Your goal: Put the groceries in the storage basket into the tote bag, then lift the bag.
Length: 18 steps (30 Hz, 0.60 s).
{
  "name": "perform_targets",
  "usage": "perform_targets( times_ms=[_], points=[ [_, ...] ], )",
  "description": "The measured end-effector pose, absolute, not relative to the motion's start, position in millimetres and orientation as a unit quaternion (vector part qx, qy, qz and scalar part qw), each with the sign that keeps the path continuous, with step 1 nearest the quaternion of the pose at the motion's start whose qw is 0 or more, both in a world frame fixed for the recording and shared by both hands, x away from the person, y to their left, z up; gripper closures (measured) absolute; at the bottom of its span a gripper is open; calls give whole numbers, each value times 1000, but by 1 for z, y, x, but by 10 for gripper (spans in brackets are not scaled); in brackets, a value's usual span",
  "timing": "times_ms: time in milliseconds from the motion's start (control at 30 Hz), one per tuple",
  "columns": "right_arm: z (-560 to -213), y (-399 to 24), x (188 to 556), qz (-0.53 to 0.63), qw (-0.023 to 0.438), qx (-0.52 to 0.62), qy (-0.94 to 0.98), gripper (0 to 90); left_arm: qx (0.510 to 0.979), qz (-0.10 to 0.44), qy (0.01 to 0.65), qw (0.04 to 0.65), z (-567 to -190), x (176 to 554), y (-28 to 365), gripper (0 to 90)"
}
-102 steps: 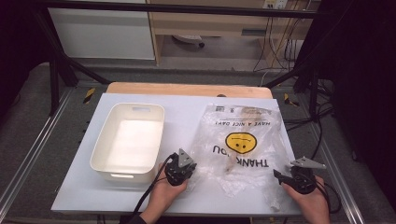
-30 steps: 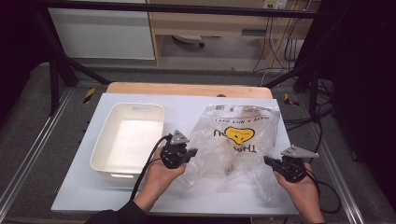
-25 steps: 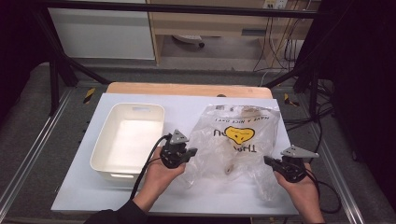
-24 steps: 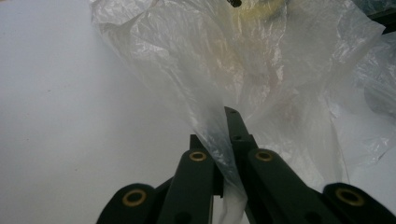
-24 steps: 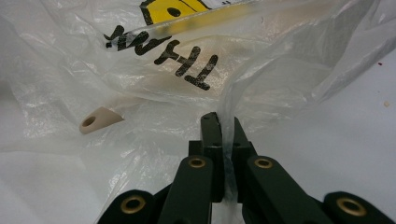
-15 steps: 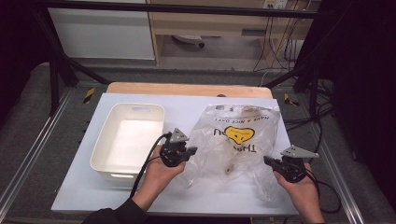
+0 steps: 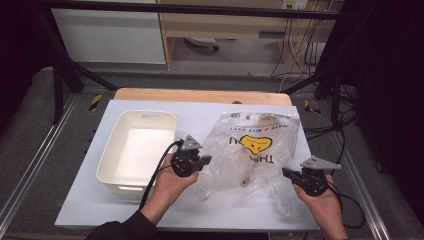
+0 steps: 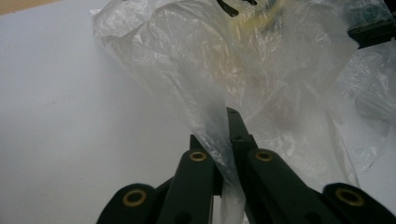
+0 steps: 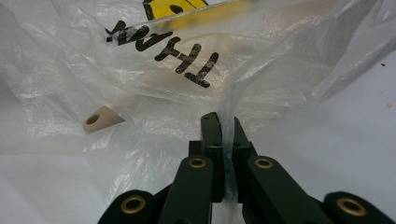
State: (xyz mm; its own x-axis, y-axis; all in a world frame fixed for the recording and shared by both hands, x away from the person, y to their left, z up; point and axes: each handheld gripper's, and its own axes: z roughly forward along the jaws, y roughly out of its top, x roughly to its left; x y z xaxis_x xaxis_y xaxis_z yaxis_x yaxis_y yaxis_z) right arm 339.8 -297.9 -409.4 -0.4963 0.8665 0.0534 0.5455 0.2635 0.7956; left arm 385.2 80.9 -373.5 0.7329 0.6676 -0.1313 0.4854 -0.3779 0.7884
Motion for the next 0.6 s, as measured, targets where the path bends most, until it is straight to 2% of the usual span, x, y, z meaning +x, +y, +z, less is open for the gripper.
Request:
perform_targets(
  times_ms=[600],
  points=[
    [-372,-281,355,396,223,422,784,900,821,112,356,433,-343,407,99,900]
  ],
)
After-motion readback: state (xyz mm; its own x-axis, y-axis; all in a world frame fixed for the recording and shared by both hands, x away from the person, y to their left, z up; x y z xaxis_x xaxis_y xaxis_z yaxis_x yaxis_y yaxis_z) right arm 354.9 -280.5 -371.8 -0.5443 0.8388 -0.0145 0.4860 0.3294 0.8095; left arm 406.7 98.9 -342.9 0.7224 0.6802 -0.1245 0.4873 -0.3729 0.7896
